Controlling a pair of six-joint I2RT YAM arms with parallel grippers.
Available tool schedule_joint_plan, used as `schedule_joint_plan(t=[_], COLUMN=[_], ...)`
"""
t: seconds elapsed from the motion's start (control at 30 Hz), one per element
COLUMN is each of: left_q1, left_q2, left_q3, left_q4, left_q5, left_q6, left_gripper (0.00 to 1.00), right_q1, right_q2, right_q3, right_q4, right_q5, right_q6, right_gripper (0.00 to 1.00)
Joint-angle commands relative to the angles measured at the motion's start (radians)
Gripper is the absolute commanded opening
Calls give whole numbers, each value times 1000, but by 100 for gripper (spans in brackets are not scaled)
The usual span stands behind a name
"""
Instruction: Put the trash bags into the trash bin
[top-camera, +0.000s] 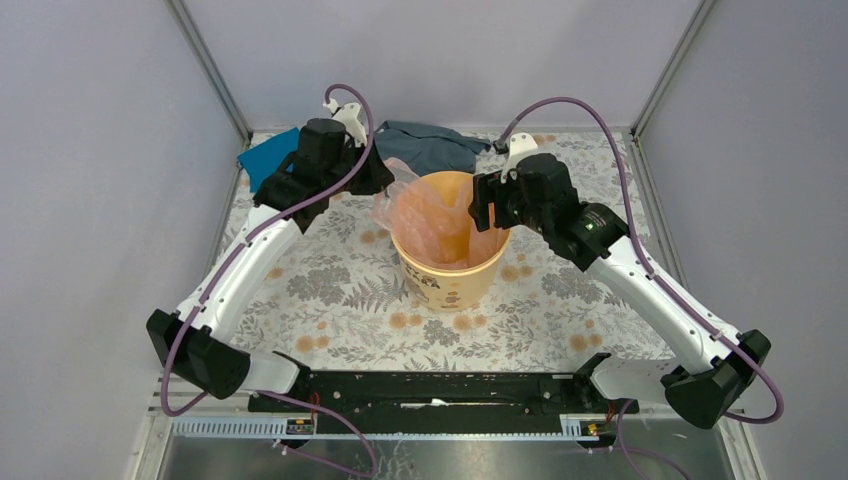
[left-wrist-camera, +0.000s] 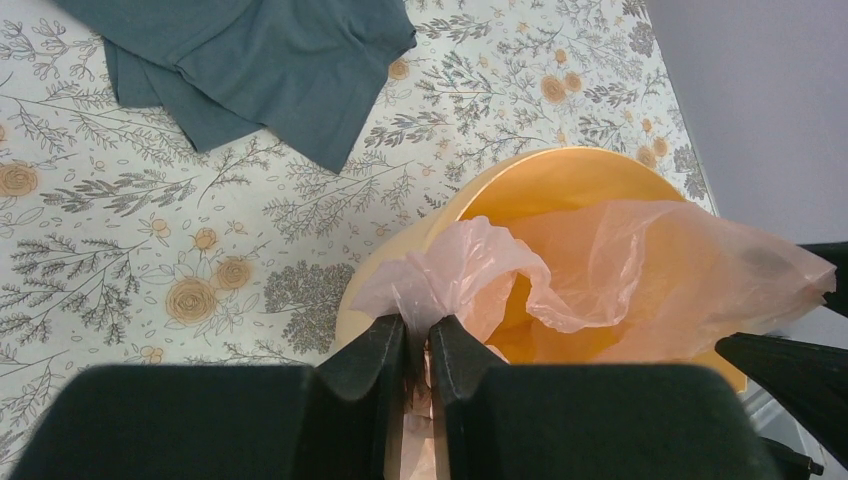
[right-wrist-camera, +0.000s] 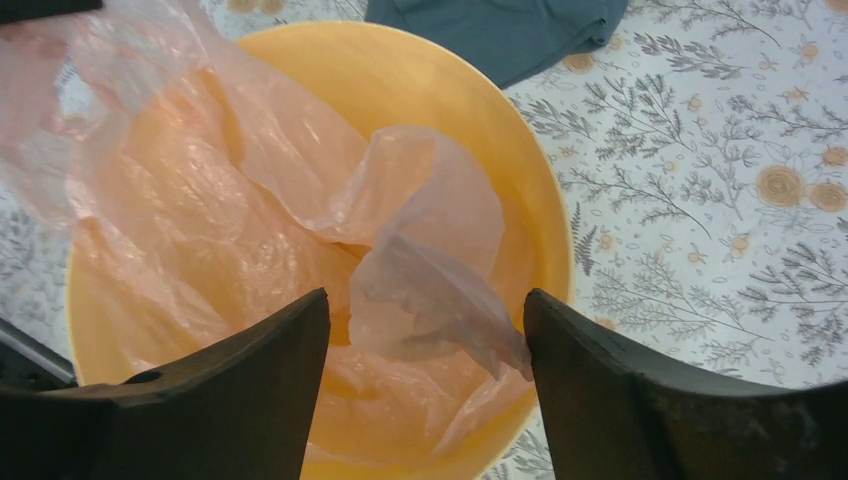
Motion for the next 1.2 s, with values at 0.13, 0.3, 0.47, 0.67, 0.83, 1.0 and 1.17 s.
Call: schedule_joint_plan(t=[0.13, 0.3, 0.47, 0.67, 0.83, 1.0, 1.17], left_q1=[25, 33, 35, 35, 35, 35, 35], left_q2=[-45, -63, -110, -124, -131, -154, -174], left_q3=[-34, -44, -76, -78, -99, -132, -89], left_q4=[37, 20, 3, -19, -39, -74, -131], left_q5=[1, 23, 63, 106, 183, 190, 102], left_q6=[0, 7, 14, 12, 3, 13, 40], left_gripper=[16, 29, 50, 55, 65, 53, 16], right_q1=[-1, -1, 0, 0, 0, 0, 0], right_q2=[13, 17, -29, -56, -30, -34, -30], right_q3=[-50, -61, 1, 64, 165, 189, 244], right_q4=[39, 64, 24, -16, -100, -120, -165], right_q5=[108, 132, 95, 42, 34, 45, 66], right_q6=[-54, -65, -32, 19, 60, 74, 107], right_gripper=[83, 57, 41, 35, 26, 19, 6])
